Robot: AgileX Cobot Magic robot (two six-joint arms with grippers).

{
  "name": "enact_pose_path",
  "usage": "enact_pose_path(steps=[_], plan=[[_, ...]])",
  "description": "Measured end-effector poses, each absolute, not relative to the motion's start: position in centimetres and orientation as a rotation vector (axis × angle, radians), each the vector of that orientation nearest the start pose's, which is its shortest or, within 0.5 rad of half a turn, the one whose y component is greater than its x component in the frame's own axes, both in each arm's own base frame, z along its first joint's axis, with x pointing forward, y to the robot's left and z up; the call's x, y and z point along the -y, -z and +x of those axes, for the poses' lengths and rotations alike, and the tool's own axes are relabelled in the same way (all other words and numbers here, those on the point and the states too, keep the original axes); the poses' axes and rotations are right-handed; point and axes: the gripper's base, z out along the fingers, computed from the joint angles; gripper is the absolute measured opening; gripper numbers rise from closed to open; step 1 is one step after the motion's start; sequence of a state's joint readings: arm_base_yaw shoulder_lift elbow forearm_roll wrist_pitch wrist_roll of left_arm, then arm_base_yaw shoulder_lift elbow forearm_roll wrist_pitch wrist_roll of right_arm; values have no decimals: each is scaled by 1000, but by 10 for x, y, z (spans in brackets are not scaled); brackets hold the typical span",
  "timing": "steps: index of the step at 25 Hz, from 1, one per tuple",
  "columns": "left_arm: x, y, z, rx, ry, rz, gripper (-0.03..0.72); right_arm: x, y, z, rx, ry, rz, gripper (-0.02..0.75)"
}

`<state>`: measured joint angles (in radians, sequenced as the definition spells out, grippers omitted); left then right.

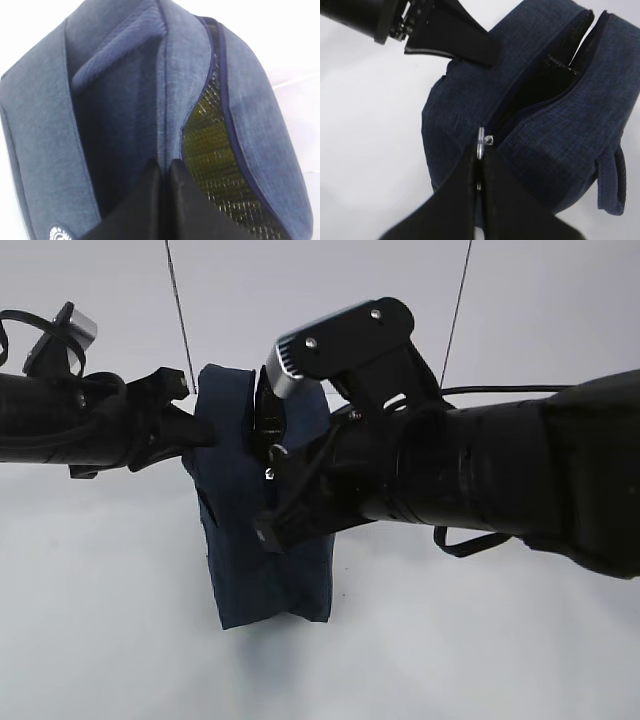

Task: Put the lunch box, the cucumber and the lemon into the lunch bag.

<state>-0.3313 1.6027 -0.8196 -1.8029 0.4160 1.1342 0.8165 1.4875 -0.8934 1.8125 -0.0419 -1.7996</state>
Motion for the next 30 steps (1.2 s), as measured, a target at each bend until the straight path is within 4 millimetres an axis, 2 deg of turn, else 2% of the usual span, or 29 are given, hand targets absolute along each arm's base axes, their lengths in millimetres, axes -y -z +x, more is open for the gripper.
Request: enact_pose_path(steps=[4,9,14,17,21,23,27,30], plan=[[139,-214,295,-2285,986,-162,-6,-238,-262,228,-1953,-460,-810,8],[138,-214,296,-2286,975,-167,-6,-245,-250,229,-1968,-501,-857,8],[140,-215,295,-2281,994,-125,8,-246,-250,228,-1967,-507,-861,8],[140,-215,294,-2274,1010,-96,94,-246,-250,228,-1965,-510,-865,8],[130,-219,298,-2244,1071,-92,329,-246,-250,228,-1964,-512,-866,8],[119,-223,301,-2211,1130,-100,417,-246,-250,228,-1965,-509,-864,8],[97,-231,304,-2132,1255,-81,461,-244,-250,230,-1971,-482,-855,8],[93,-237,302,-2080,1320,16,463,-242,-250,231,-1978,-450,-839,8]])
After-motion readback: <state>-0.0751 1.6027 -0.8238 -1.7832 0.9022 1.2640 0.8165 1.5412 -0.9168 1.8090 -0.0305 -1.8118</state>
